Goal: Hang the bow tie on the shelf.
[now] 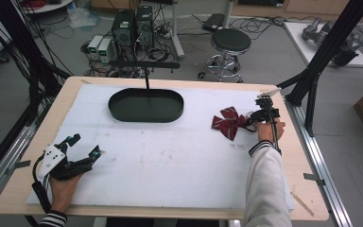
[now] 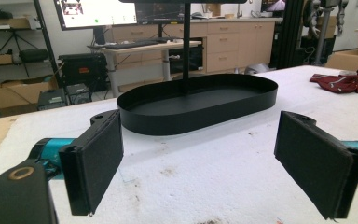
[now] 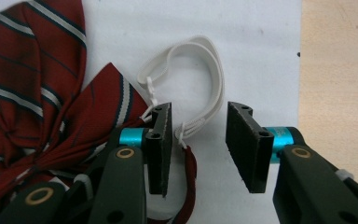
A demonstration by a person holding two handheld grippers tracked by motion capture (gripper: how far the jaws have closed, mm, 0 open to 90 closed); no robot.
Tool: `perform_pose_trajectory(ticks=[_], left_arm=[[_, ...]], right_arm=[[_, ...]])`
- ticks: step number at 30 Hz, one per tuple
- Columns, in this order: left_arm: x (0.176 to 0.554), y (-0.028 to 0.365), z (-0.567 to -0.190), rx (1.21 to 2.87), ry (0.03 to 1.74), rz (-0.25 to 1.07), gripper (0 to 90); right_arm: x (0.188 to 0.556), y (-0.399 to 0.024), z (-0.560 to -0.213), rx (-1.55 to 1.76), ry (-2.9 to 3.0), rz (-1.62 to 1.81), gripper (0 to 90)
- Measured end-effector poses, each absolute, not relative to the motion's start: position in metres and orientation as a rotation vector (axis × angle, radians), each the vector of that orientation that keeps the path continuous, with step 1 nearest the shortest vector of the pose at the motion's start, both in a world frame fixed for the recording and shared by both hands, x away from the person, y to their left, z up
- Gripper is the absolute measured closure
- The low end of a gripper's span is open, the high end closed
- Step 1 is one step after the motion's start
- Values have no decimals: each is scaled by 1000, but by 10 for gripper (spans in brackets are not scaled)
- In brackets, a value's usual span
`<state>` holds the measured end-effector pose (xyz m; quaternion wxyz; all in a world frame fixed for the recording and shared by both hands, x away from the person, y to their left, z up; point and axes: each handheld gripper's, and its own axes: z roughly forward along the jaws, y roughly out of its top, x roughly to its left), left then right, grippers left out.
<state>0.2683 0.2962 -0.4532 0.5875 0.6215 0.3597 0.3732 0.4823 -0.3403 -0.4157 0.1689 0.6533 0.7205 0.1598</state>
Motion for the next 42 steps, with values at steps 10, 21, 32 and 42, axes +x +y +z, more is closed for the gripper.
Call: perform_pose_trajectory(ticks=[10, 21, 32, 42], left_arm=[[268, 296, -453, 1454, 837, 873, 159], [268, 296, -453, 1451, 836, 872, 159], [268, 296, -453, 1451, 833, 876, 159], [268, 296, -453, 1449, 830, 879, 159]], right_arm=[[482, -342, -415, 1857, 2068, 444, 735], [483, -335, -414, 1772, 2113, 340, 836], [475, -330, -398, 1683, 2045, 482, 836], [464, -312, -374, 1517, 1977, 791, 838]])
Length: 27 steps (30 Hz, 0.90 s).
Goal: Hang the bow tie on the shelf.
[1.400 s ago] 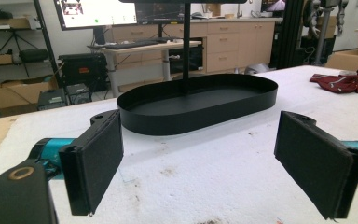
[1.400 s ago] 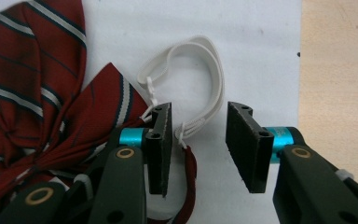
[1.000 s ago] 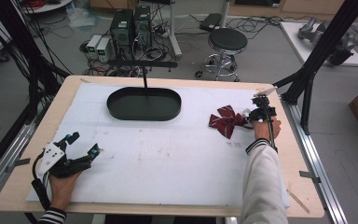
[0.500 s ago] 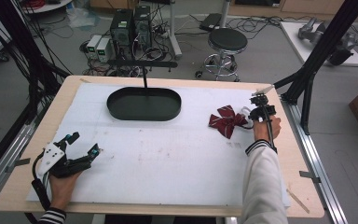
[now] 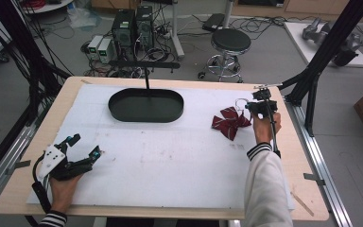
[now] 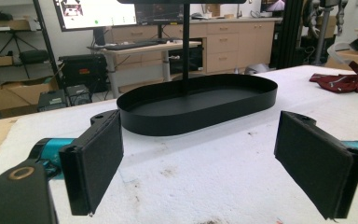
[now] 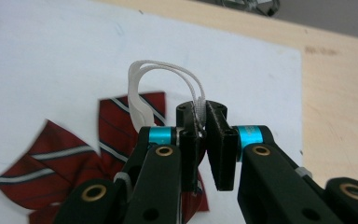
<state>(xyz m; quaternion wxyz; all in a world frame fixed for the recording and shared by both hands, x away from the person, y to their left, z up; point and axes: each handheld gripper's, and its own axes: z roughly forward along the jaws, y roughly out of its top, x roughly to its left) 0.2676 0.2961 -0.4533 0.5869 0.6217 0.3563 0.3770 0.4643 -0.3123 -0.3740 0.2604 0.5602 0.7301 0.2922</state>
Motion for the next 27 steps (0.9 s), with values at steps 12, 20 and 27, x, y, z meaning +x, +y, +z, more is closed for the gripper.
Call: perform_pose_trajectory(ticks=[12, 20, 27], left_arm=[[268, 295, -453, 1452, 826, 879, 159], [267, 295, -453, 1453, 825, 879, 159], [268, 295, -453, 1452, 827, 877, 159]], right_arm=[[448, -300, -355, 1375, 1890, 1131, 841], [434, -291, -339, 1286, 1846, 1303, 841], [427, -289, -331, 1248, 1820, 1405, 841]])
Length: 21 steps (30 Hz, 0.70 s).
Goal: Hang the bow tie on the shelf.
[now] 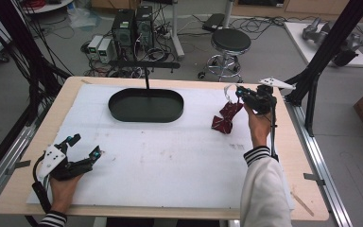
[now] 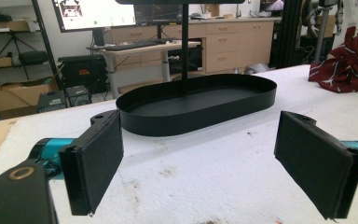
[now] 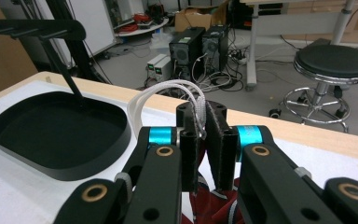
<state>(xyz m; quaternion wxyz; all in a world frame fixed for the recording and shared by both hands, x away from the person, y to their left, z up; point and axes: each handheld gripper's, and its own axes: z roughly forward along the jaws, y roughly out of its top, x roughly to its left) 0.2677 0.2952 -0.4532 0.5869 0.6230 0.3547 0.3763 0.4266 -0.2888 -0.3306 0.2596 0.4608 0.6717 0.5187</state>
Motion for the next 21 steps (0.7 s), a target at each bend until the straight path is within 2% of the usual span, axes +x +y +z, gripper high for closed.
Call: perform_pose_trajectory(ticks=[21], left_arm=[[268, 295, -453, 1455, 828, 875, 159]], right_arm=[[422, -249, -299, 1107, 1798, 1519, 841]])
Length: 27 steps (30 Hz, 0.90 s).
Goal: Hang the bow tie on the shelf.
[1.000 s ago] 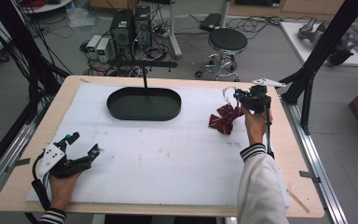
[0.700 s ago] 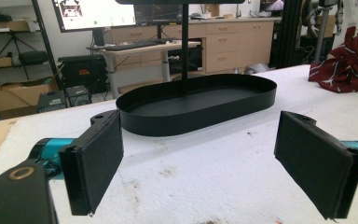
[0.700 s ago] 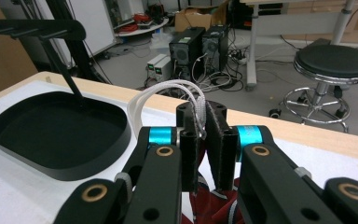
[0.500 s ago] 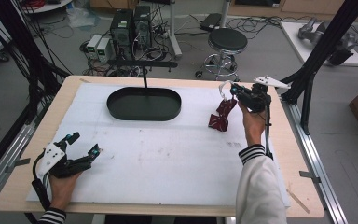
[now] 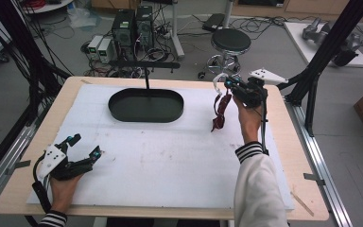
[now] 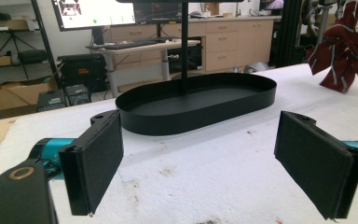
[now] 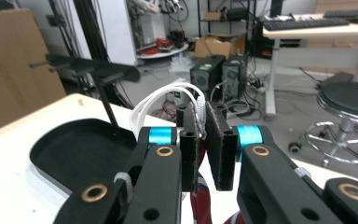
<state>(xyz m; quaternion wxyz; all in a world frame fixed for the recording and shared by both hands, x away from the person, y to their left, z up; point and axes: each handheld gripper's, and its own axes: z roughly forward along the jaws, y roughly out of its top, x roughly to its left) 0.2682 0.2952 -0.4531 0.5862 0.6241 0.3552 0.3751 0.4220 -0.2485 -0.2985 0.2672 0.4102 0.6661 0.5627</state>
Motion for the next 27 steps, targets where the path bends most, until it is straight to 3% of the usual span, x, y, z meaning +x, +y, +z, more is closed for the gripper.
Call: perform_pose_trajectory(ticks=[11, 27], left_arm=[[268, 296, -453, 1455, 828, 873, 159], [269, 296, -453, 1457, 830, 868, 159]], right_arm=[[429, -206, -278, 1023, 1818, 1555, 841], [447, -152, -273, 972, 1851, 1578, 840]])
